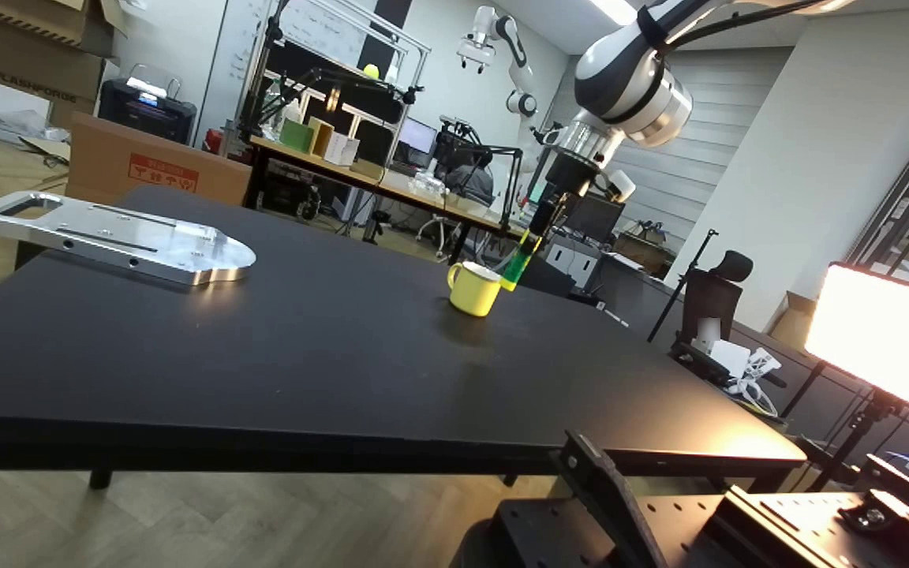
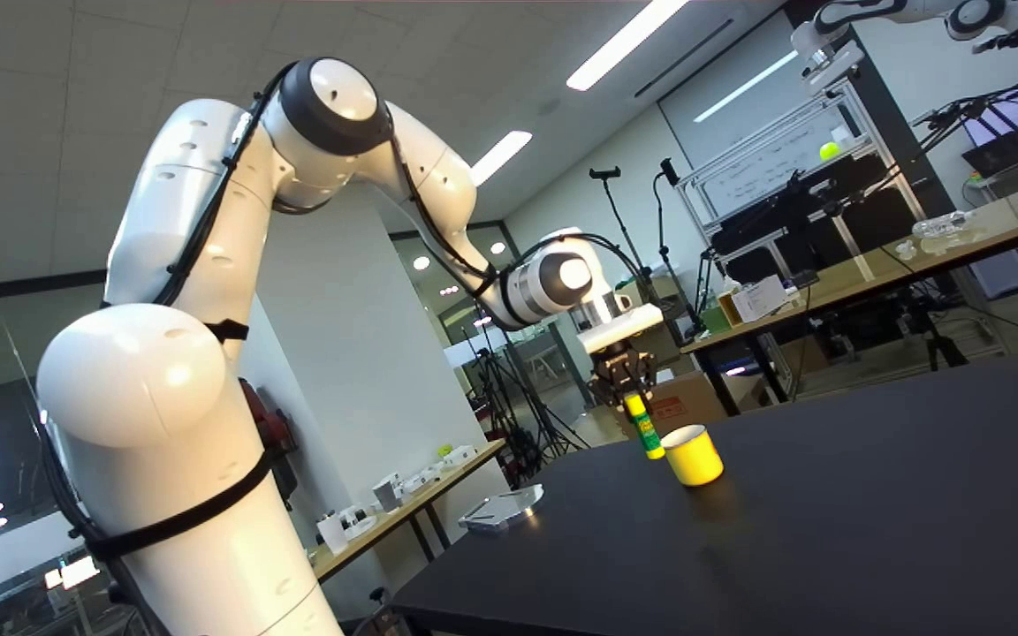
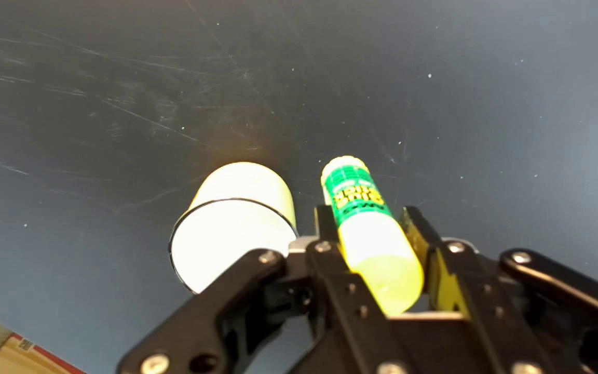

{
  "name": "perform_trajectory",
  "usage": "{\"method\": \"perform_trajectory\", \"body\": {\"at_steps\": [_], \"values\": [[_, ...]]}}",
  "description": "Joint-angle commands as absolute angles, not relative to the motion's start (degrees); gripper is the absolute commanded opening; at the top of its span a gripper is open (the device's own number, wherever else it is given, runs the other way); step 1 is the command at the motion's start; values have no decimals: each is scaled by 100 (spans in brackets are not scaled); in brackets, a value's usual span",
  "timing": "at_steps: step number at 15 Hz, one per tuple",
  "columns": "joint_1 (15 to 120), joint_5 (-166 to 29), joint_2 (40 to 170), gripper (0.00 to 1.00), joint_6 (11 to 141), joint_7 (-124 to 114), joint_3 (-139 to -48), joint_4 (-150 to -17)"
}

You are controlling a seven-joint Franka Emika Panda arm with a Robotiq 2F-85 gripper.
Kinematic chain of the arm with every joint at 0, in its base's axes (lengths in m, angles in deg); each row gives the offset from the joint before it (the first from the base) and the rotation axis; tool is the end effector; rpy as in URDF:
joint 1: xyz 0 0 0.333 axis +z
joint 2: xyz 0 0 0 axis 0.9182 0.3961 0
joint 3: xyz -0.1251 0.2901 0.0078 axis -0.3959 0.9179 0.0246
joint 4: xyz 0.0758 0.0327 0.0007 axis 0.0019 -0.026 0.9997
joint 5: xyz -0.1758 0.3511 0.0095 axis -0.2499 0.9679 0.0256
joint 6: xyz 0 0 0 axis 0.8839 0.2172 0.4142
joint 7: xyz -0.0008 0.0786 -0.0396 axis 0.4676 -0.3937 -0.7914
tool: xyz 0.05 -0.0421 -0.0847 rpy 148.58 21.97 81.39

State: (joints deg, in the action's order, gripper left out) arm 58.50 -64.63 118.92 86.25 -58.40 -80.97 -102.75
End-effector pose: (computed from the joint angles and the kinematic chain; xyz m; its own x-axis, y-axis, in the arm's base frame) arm 0.6269 0.0003 0.2139 0.6794 0.7264 0.1037 0.7312 -0.6820 -0.0143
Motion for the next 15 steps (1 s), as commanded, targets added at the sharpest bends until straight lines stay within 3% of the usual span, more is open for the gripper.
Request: {"method": "perform_trajectory", "body": {"at_steps": [1,2,8,9,15], "values": [[5864,-6464,11826,9,8533,-5826,-8132,-10262],[5864,-6462,11791,34,8503,-5835,-8145,-10260],[5872,-6467,11862,34,8521,-5833,-8134,-10261],[5872,-6467,11861,9,8521,-5833,-8134,-10261],[5967,-6578,12414,9,8367,-5891,-8145,-9372]]}}
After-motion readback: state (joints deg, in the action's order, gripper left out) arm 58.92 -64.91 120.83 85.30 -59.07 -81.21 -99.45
